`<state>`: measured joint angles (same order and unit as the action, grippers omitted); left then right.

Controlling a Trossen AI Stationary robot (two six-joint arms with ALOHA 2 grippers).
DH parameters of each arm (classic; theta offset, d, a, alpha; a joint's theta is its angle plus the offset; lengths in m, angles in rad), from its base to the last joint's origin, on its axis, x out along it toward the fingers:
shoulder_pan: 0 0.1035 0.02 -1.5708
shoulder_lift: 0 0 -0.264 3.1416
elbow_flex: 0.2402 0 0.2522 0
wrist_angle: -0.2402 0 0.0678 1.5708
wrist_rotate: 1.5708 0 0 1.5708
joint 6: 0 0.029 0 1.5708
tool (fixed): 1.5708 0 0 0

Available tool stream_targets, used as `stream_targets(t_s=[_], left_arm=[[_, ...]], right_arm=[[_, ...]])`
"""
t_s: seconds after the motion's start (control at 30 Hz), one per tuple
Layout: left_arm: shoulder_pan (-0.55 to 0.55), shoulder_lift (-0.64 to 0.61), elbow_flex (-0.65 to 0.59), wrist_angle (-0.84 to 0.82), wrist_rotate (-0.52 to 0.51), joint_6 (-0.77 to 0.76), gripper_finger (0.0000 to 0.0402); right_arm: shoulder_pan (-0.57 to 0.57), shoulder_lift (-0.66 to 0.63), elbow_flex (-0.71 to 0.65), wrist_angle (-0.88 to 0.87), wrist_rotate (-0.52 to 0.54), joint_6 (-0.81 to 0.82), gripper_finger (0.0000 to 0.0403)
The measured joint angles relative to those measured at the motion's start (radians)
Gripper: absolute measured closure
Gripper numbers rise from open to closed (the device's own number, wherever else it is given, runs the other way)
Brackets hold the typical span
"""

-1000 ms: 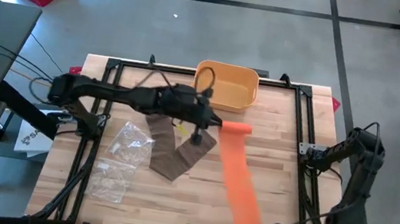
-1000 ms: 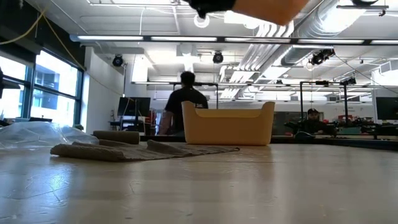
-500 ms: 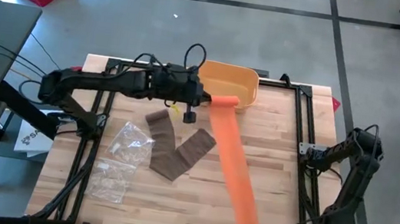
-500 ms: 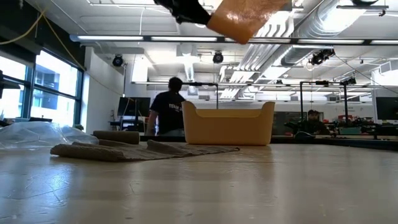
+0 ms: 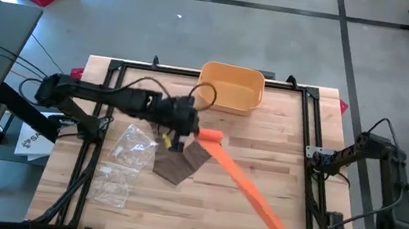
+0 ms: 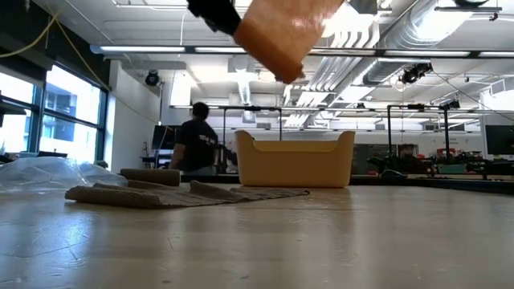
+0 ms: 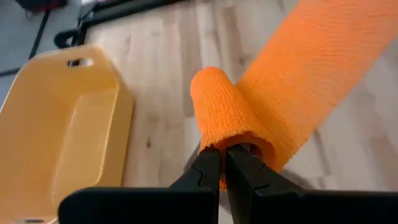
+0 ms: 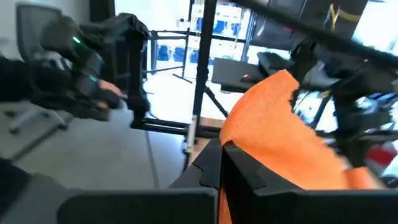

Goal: Roll bandage
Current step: Roll the orange bandage

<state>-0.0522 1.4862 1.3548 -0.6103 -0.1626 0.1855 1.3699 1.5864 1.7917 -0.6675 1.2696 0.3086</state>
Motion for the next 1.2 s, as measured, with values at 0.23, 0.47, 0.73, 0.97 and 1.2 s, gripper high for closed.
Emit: stream_targets(t_s=[0.23,0.47,0.73,0.97,1.2], left_arm=[[-0.161,-0.048,0.0,-0.039,-0.045,-0.129,0.0401],[-0.354,-0.049,0.0,-0.156,-0.1,-0.315,0.0401],[-0.468,-0.052,-0.034,-0.194,-0.246,-0.419,0.0401],[-0.358,-0.08,-0.28,-0.078,-0.199,-0.446,0.0401],[-0.32,-0.139,-0.46,0.227,-0.089,-0.466,0.0401]], right_arm=[[-0.11,-0.009,0.098,-0.323,0.006,0.072,0.0403],[-0.333,-0.08,0.15,-0.787,-0.095,0.34,0.0403],[-0.752,-0.128,0.15,-0.66,-0.296,-0.08,0.0403],[-0.987,-0.135,0.226,-0.404,-0.413,-0.522,0.0403],[-1.265,-0.136,0.338,-0.403,-0.481,-0.74,0.0403]])
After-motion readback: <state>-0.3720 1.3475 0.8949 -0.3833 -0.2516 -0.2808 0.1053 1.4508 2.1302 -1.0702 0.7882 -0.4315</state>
